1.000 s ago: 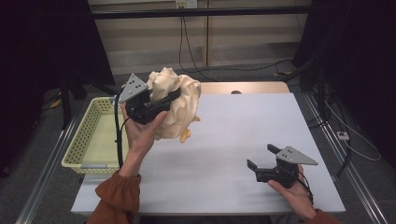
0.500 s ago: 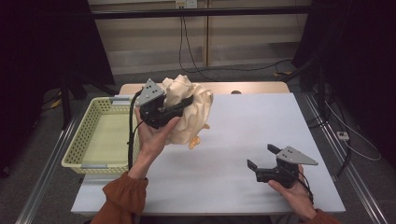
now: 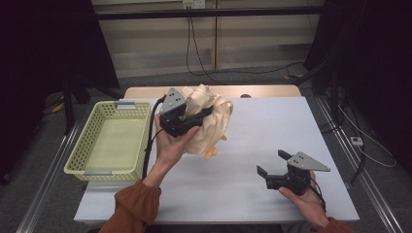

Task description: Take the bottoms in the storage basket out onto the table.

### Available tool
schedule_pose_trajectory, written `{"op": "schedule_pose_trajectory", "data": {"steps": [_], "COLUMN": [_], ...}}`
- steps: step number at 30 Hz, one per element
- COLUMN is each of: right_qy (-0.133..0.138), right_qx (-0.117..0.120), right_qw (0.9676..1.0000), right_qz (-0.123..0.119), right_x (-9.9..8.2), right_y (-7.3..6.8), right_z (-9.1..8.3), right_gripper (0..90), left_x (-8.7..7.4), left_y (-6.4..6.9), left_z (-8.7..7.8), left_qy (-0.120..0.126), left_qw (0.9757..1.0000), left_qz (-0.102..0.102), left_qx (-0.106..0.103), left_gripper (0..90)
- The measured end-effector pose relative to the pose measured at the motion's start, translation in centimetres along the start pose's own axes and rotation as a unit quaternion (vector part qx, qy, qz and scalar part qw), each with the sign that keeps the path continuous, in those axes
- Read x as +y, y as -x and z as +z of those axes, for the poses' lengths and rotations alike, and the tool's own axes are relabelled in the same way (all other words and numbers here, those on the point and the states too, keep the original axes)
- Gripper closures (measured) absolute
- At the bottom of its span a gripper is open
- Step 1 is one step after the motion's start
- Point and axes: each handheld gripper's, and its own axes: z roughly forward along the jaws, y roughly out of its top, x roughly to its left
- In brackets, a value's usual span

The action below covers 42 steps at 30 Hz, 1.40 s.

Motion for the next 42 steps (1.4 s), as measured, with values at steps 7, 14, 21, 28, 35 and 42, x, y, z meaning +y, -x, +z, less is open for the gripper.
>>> {"op": "schedule_pose_trajectory", "data": {"steps": [7, 14, 21, 28, 35, 42], "right_qy": [0.000, 0.000, 0.001, 0.001, 0.002, 0.001], "right_qx": [0.000, 0.001, 0.000, 0.000, 0.000, 0.001], "right_qw": [1.0000, 1.0000, 1.0000, 1.0000, 1.0000, 1.0000], "right_qz": [0.000, -0.001, 0.001, 0.001, -0.001, -0.001], "right_x": [0.0, 0.0, 0.0, 0.0, 0.0, 0.0], "right_y": [0.0, 0.0, 0.0, 0.0, 0.0, 0.1], "right_z": [0.0, 0.0, -0.1, -0.1, -0.1, -0.1], "right_gripper": [3.6, 3.6, 3.6, 3.6, 3.6, 3.6], "left_x": [-0.8, -1.0, -1.4, -2.5, -3.0, -4.0], "left_y": [0.6, 0.7, 0.0, -0.3, -0.9, -1.8], "left_z": [1.5, 2.7, 4.3, 6.3, 7.9, 9.3], "left_qy": [-0.023, -0.025, -0.038, -0.062, -0.071, -0.092], "left_qw": [0.9997, 0.9997, 0.9992, 0.9980, 0.9972, 0.9952], "left_qz": [0.007, 0.000, -0.006, -0.009, -0.021, -0.032], "left_qx": [-0.009, 0.000, 0.009, 0.009, 0.012, 0.012], "left_gripper": [57.9, 57.9, 57.7, 57.1, 57.2, 57.2]}}
